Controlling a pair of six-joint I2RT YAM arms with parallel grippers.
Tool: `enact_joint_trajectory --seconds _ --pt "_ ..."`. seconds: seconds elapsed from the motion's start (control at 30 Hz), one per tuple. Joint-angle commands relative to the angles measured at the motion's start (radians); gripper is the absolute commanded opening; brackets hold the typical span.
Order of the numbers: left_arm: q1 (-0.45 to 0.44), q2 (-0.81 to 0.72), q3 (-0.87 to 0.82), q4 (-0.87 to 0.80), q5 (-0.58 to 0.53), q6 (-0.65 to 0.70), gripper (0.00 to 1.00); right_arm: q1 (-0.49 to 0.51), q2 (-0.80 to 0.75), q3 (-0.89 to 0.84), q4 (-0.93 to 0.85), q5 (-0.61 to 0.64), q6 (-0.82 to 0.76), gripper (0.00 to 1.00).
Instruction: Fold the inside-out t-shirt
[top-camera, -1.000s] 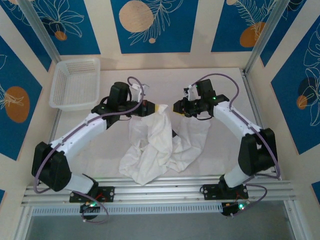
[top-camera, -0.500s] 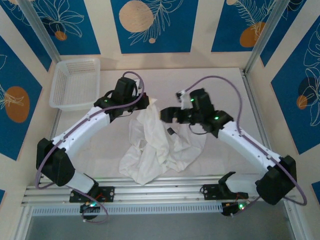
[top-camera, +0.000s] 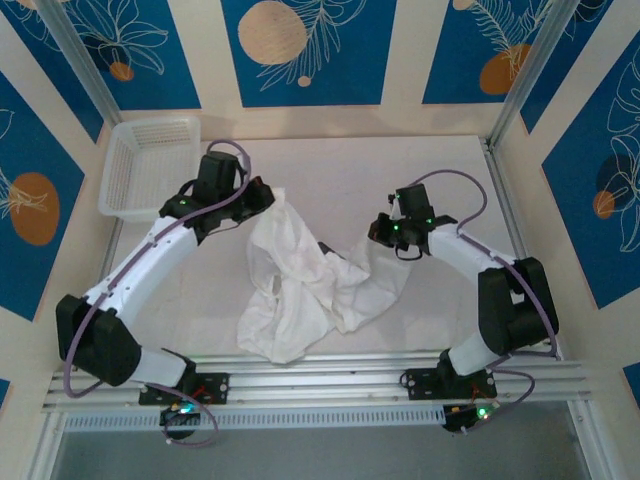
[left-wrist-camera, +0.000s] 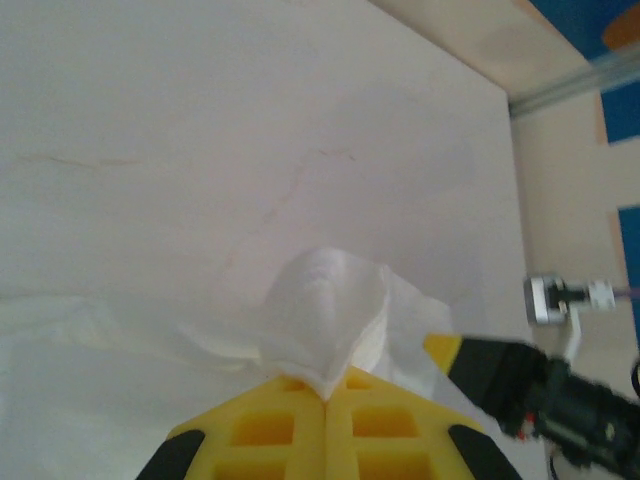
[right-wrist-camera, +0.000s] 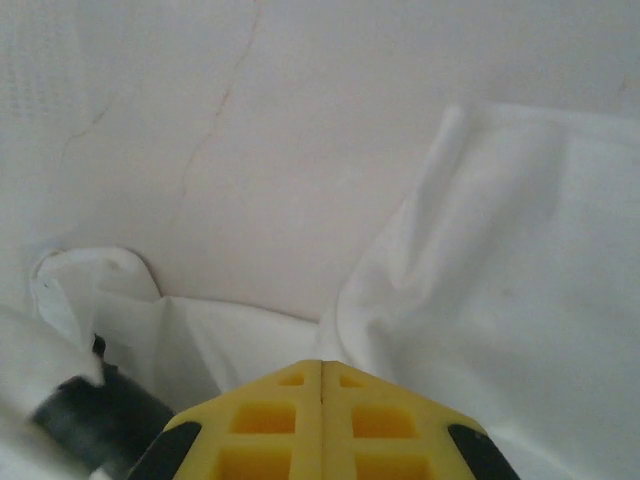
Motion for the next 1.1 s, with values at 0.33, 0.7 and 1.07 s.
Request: enact_joint_trajectory --seconds 0.33,0.7,1.07 --pt "-0.333 0.171 -0.055 0.079 -0.176 -0.001 0.29 0.013 -0.252 -0.005 -0.154 -0.003 -0.023 0.46" --pt "-0.188 0.004 0.007 -0.118 -0.367 0.181 0.47 0.312 -0.371 -0.144 -0.028 0.158 0.183 0.48" --pt "-0.134 -0.077 -0.109 -0.117 -0.320 0.187 0.47 0.433 -0.101 -0.068 -0.021 0.148 0.558 0.41"
